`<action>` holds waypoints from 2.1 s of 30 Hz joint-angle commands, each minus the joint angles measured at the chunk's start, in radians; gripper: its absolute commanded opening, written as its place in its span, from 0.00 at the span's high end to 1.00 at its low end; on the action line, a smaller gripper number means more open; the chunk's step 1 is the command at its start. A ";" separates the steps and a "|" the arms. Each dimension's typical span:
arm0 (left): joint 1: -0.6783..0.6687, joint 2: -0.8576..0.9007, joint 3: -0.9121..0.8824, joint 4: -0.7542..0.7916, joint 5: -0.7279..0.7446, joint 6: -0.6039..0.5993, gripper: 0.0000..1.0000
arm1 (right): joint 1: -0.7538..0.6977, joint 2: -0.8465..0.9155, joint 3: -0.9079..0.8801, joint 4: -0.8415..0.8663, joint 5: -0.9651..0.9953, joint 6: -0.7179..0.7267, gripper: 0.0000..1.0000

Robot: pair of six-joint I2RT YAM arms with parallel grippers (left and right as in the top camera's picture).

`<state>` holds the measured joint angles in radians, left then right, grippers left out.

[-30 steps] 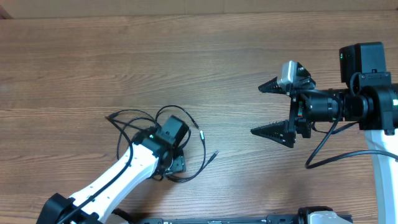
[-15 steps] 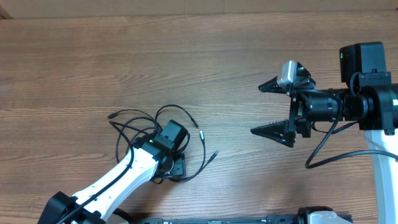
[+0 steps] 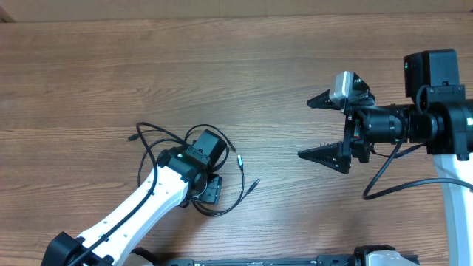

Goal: Untangle cables

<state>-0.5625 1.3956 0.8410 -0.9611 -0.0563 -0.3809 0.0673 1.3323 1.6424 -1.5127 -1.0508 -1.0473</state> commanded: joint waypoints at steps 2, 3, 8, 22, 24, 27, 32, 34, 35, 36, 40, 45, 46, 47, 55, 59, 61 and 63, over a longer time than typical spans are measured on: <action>0.000 0.007 0.013 0.001 -0.092 0.085 0.30 | 0.005 -0.014 0.001 -0.006 -0.016 0.004 0.00; 0.001 0.007 0.013 0.001 -0.110 0.085 0.34 | 0.005 -0.014 0.001 -0.008 -0.016 0.004 0.00; 0.022 0.007 0.007 0.020 -0.134 0.076 0.37 | 0.005 -0.014 0.001 -0.016 -0.017 0.004 0.00; 0.082 0.007 -0.082 0.105 -0.056 0.064 0.31 | 0.005 -0.014 0.001 -0.023 -0.017 0.004 0.00; 0.082 0.007 -0.082 0.122 -0.016 0.068 0.32 | 0.005 -0.014 0.001 -0.023 -0.017 0.004 0.00; 0.082 0.007 -0.089 0.144 0.001 0.089 0.33 | 0.005 -0.014 0.001 -0.024 -0.017 0.004 0.00; 0.083 0.007 -0.141 0.195 0.006 0.092 0.33 | 0.005 -0.015 0.001 -0.038 -0.017 0.004 0.00; 0.083 0.007 -0.160 0.211 0.014 0.085 0.33 | 0.005 -0.014 0.001 -0.037 -0.017 0.004 0.00; 0.083 0.007 -0.166 0.215 0.024 0.086 0.38 | 0.005 -0.015 0.001 -0.036 -0.017 0.004 0.00; 0.083 0.007 -0.167 0.215 0.024 0.086 0.58 | 0.005 -0.015 0.001 -0.034 -0.017 0.004 0.00; 0.083 0.007 -0.169 0.219 0.023 0.090 0.79 | 0.005 -0.015 0.001 -0.030 -0.017 0.004 0.00; 0.083 0.007 -0.203 0.249 0.024 0.084 0.36 | 0.005 -0.015 0.001 -0.037 -0.017 0.004 0.00; 0.083 0.007 -0.210 0.255 0.024 0.084 0.37 | 0.005 -0.015 0.001 -0.037 -0.017 0.004 0.00; 0.083 0.007 -0.216 0.259 0.024 0.084 0.50 | 0.005 -0.015 0.001 -0.037 -0.017 0.004 0.00; 0.083 0.007 -0.211 0.254 0.033 0.085 0.96 | 0.005 -0.014 0.001 -0.029 -0.017 0.004 0.00; 0.083 0.007 -0.103 0.141 0.077 0.097 0.96 | 0.005 -0.014 0.001 0.002 -0.016 0.004 0.00; 0.083 0.007 -0.018 0.063 0.076 0.122 0.96 | 0.005 -0.013 0.001 0.005 -0.017 0.004 0.00; 0.084 0.007 0.096 -0.019 0.075 0.172 0.96 | 0.005 -0.013 0.001 0.005 -0.017 0.004 0.00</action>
<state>-0.4881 1.4052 0.7834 -0.9401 -0.0032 -0.2737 0.0673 1.3323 1.6424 -1.5112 -1.0508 -1.0473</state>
